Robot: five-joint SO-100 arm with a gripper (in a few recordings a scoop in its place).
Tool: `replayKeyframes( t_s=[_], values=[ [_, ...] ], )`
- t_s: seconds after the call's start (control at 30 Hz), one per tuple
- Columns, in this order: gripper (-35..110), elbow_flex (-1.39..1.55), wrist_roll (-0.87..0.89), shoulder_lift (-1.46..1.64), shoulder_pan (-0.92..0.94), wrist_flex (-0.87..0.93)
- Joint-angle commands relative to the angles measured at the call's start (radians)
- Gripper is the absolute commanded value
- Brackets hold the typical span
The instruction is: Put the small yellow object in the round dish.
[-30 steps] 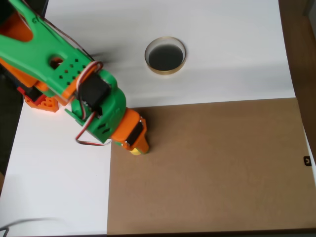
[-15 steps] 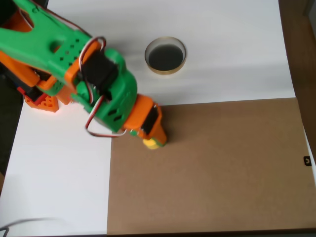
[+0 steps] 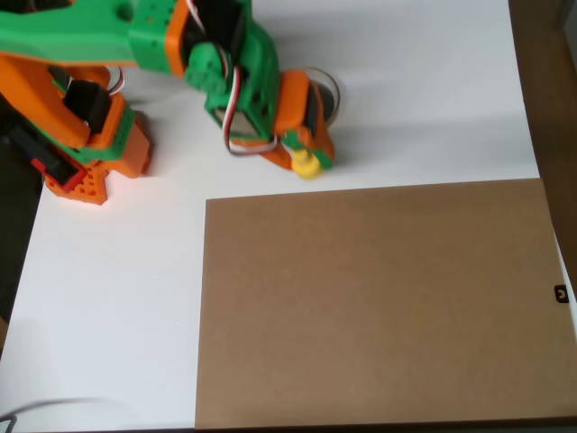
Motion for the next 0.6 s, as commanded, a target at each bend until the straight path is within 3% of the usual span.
replayKeyframes(
  t_s=[0.0, 0.3, 0.57],
  values=[
    [0, 0.029, 0.005, 0.121, -0.155, 0.028],
    [0, 0.158, 0.014, 0.190, -0.400, -0.012],
    [0, 0.224, 0.014, 0.198, -0.457, -0.115]
  ],
)
